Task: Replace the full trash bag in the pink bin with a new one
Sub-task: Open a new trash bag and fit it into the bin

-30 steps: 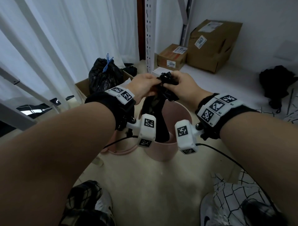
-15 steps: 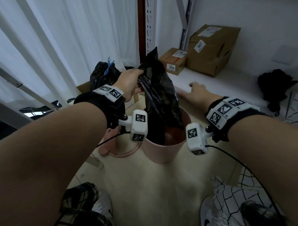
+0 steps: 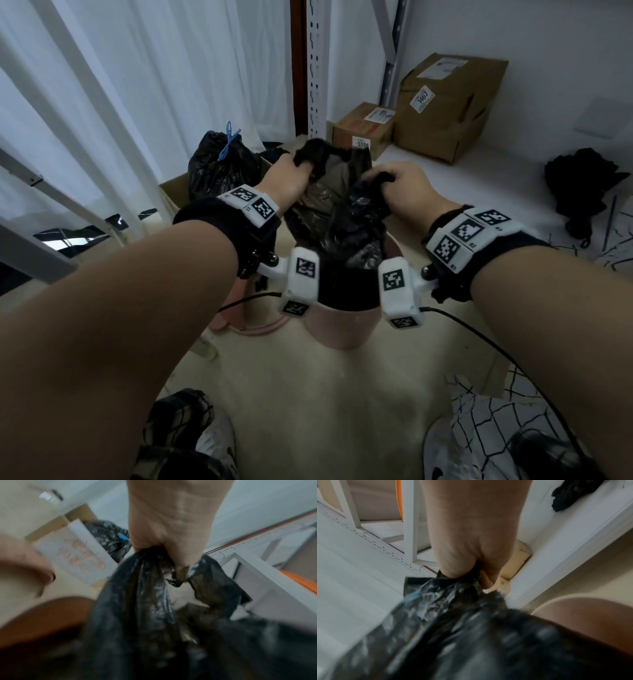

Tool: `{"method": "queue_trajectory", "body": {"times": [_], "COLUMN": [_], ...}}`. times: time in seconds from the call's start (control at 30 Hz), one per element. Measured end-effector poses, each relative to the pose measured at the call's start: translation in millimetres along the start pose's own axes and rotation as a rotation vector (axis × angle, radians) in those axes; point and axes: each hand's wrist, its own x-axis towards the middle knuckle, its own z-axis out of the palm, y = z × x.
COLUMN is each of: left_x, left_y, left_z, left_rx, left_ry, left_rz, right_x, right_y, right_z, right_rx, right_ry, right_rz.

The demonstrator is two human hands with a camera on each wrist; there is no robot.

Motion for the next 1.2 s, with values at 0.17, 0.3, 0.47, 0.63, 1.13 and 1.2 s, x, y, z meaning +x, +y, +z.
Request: {"method": "queue_trajectory", "body": {"times": [0.17,0.3,0.47,0.63,1.13,1.2], "left_x": [-4.0,-14.2,-3.7,-32.7,8.6,-2.4], "left_y": [-31.3,-51.0,-41.6,-43.9,-75.7,-66.5], "left_z": [-20.7,-25.8,-15.5,20.1,2.7,5.7], "left_rx": [0.987,1.222,0.605,0.887,-0.073,-0.053], "left_ry": [-0.121,-0.122,0.162,-0.660,0.001,-0.161], "left_rz": [0.031,-0.055,0.401,-0.309,-0.292,-0.328], "right_x": [1.6,-7.1,-1.2,-11.2,0.1,-2.9], "right_y": [35.0,52.9,49.5,80.7,106.0,101.3], "right_z": [-28.6,-25.7,-12.6,21.2,-6.7,-6.9], "right_rx": [-0.915,-1.055,-0.636,-1.046,-0.367,-0.217], "right_ry": [-0.233,-0.250,0.093,-0.741,-0.029,-0.091], "right_rz": [0.148,0.265,-0.219,0.337,0.418,0.374]}}
